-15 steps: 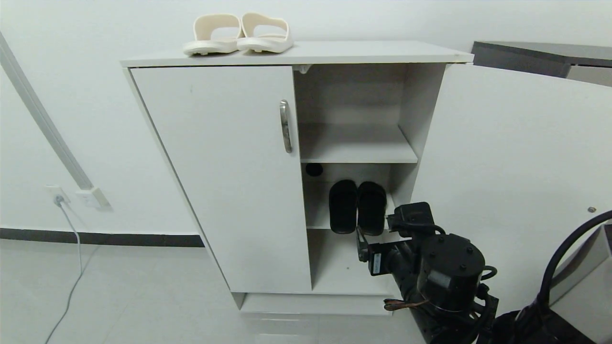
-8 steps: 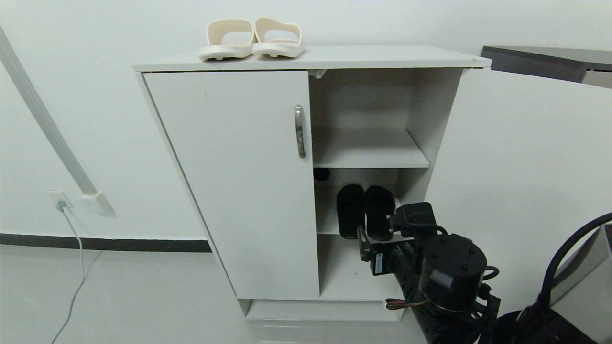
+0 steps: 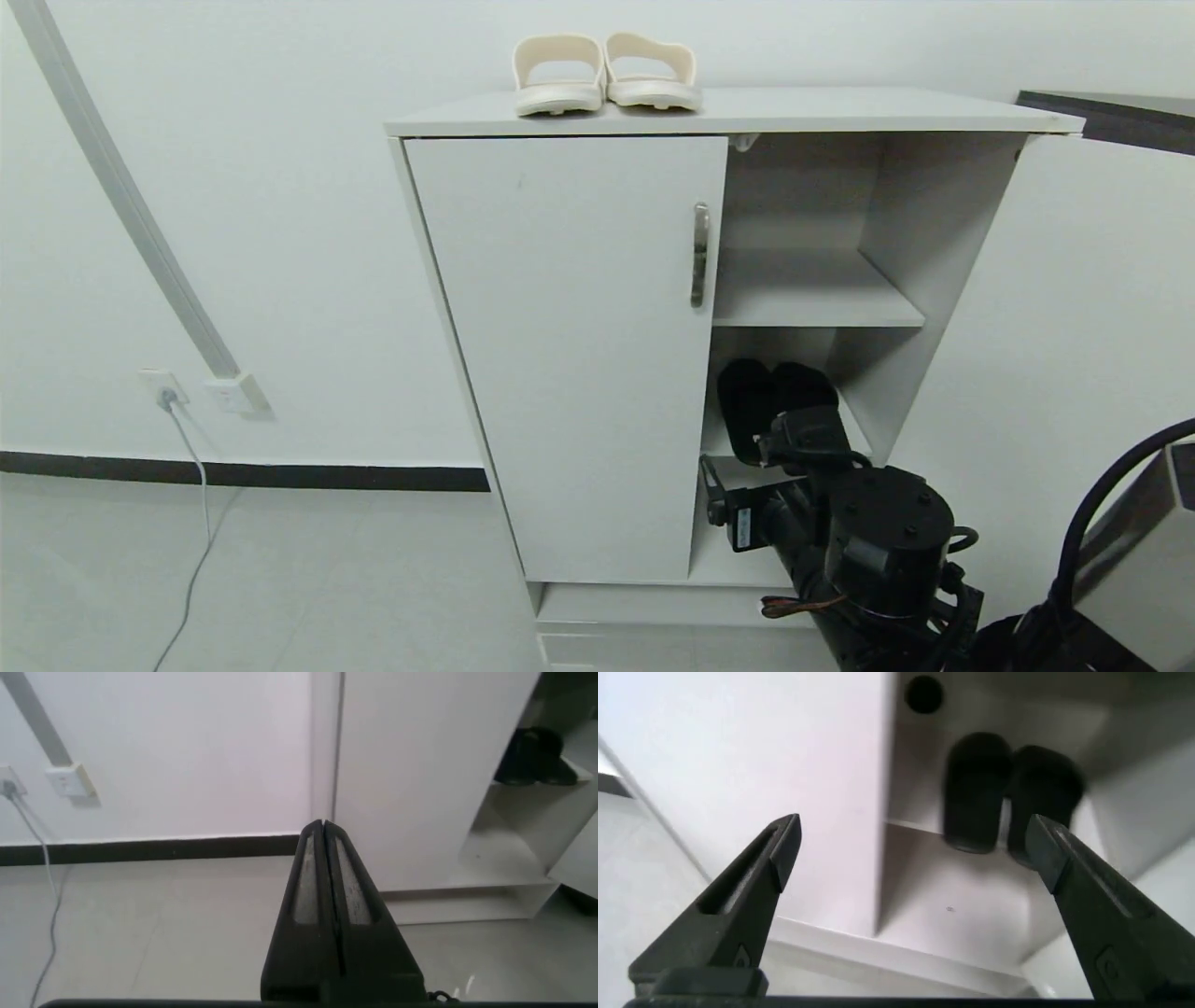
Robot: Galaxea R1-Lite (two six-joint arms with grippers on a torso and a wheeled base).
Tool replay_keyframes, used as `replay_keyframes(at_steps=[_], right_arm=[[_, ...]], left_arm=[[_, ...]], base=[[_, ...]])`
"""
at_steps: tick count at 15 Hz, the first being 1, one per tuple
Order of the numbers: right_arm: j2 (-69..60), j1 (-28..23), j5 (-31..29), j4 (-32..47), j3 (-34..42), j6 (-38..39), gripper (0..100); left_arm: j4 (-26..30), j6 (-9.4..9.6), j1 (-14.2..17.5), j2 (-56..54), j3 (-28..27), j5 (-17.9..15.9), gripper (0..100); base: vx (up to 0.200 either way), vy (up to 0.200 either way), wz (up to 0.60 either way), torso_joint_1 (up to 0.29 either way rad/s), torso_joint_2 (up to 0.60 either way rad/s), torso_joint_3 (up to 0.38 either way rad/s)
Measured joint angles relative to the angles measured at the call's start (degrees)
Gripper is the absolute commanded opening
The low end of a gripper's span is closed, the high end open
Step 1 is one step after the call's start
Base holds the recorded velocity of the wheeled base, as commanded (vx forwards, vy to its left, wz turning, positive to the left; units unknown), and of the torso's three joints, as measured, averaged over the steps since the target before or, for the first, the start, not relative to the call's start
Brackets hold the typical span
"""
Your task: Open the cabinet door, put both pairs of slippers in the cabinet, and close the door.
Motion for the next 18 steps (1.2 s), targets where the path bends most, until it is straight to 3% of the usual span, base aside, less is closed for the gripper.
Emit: replay_keyframes(at_steps=[18], right_arm=[[0.2,0.3,4.3,-2.8,3.0,-2.0,100]], left_arm=[[0.0,-0.11,0.0,0.0,0.0,0.1,0]], base=[[0.000,0.000,0.00,0.000,0.00,0.000]])
